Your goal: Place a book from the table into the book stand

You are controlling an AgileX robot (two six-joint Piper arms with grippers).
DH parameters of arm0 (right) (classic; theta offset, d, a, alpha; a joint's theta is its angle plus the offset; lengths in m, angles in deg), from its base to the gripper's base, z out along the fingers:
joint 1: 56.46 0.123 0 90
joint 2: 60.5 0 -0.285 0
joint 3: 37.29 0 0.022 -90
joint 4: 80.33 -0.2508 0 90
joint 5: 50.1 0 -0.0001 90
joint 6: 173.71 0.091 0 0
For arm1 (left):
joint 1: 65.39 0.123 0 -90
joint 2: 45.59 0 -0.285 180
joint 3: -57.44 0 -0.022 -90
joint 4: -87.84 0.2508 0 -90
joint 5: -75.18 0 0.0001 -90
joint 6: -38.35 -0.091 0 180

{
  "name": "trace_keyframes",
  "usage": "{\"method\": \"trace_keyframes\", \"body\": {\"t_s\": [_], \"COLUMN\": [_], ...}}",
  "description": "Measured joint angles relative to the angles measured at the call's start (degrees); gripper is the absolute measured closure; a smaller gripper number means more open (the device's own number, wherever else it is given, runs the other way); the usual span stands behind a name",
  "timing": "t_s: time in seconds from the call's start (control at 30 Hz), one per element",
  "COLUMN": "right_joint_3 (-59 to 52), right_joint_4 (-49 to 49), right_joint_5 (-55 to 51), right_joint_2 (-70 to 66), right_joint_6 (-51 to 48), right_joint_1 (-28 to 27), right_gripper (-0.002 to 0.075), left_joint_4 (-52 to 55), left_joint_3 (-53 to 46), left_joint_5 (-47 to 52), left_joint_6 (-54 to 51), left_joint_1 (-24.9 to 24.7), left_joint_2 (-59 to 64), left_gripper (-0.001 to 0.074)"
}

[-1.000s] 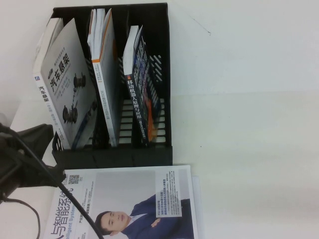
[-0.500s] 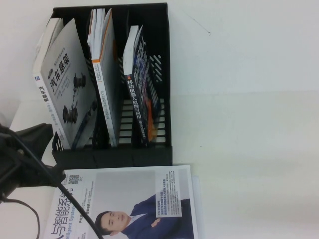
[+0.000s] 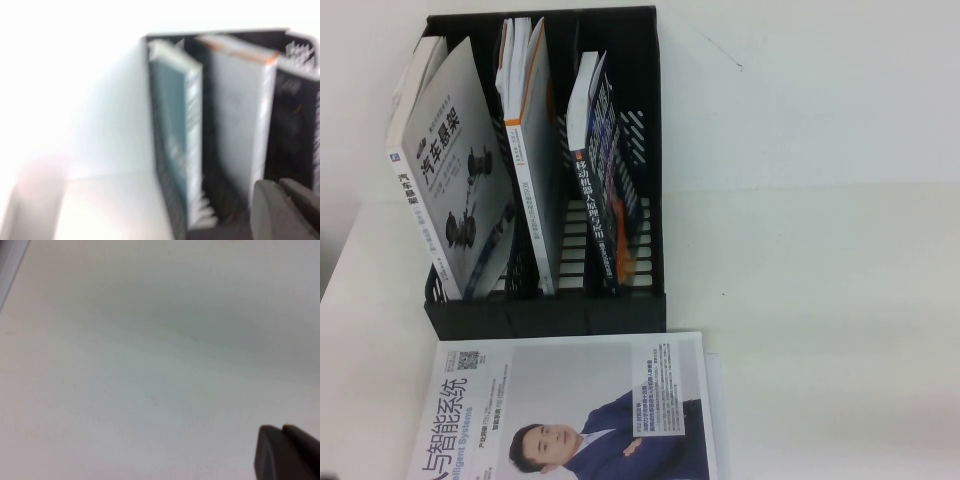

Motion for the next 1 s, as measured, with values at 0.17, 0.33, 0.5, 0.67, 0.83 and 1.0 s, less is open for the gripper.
{"method": "trace_keyframes", "body": {"t_s": [0.17, 0.33, 0.5, 0.67, 0.83, 1.0], "right_joint_3": [0.0, 0.0, 0.0, 0.0, 0.0, 0.0], "right_joint_4": [0.0, 0.0, -0.21, -0.21, -0.21, -0.21], "right_joint_5": [0.0, 0.0, -0.23, -0.23, -0.23, -0.23], "right_joint_2": [0.0, 0.0, 0.0, 0.0, 0.0, 0.0], "right_joint_6": [0.0, 0.0, 0.0, 0.0, 0.0, 0.0], "right_joint_1": [0.0, 0.0, 0.0, 0.0, 0.0, 0.0], "right_gripper": [0.0728, 0.0728, 0.0728, 0.0728, 0.0728, 0.0728], "left_joint_4": [0.82, 0.64, -1.5, -1.73, -1.95, -1.95], "left_joint_3": [-10.75, -11.69, -11.69, -11.69, -11.59, -11.48], "left_joint_5": [0.48, 8.51, 14.87, 22.15, 25.58, 25.58], "left_joint_6": [1.46, 2.83, 3.88, 2.83, 0.85, -2.49], "left_joint_1": [4.13, 7.12, 7.32, 4.73, 3.07, 3.05], "left_joint_2": [-11.82, -20.99, -21.85, -21.94, -21.94, -21.94], "left_gripper": [0.0736, 0.0737, 0.0737, 0.0737, 0.0737, 0.0737]}}
